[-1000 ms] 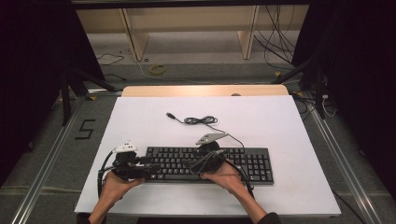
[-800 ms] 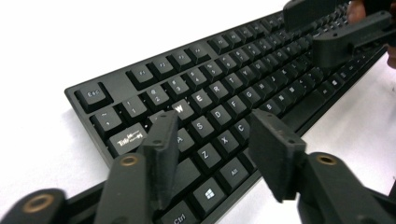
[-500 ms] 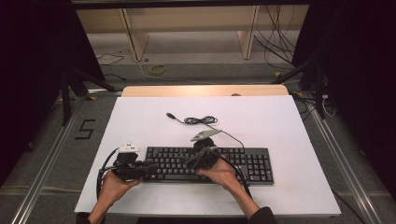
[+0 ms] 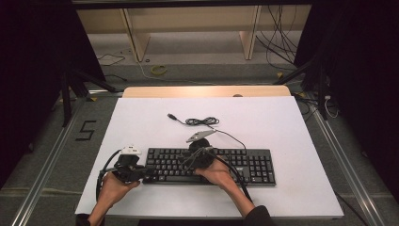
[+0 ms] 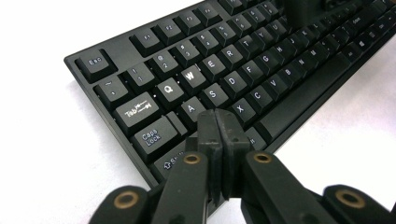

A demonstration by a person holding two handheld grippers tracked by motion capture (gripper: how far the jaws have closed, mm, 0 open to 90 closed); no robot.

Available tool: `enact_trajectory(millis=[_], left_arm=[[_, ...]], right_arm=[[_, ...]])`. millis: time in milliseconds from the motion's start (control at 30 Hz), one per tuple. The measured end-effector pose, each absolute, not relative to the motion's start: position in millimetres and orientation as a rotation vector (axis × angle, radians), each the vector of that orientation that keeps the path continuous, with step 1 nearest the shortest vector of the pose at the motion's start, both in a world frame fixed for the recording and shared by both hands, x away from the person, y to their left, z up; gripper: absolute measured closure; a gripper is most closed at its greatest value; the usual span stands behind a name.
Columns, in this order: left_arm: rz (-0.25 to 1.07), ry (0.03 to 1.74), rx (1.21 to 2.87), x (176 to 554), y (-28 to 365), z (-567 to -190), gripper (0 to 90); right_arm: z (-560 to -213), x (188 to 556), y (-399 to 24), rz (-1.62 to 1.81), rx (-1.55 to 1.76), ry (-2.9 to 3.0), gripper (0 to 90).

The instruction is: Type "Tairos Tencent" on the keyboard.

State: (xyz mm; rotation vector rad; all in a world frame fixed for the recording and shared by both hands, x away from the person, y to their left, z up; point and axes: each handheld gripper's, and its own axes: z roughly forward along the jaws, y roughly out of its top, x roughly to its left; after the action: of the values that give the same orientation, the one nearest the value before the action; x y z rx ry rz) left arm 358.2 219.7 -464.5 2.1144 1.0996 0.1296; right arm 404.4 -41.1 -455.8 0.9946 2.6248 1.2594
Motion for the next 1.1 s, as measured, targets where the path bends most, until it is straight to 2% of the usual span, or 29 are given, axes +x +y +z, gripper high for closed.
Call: enact_trajectory(millis=[467, 1100], left_arm=[[0.128, 1.118, 2.126, 360.3, 220.8, -468.4, 89.0], [0.122, 1.128, 2.135, 362.4, 221.0, -471.1, 89.1]], right_arm=[[-463.0, 408.3, -27.2, 1.200, 0.986, 2.656, 89.7], [-471.9, 412.6, -23.2, 1.153, 1.013, 2.666, 90.0]])
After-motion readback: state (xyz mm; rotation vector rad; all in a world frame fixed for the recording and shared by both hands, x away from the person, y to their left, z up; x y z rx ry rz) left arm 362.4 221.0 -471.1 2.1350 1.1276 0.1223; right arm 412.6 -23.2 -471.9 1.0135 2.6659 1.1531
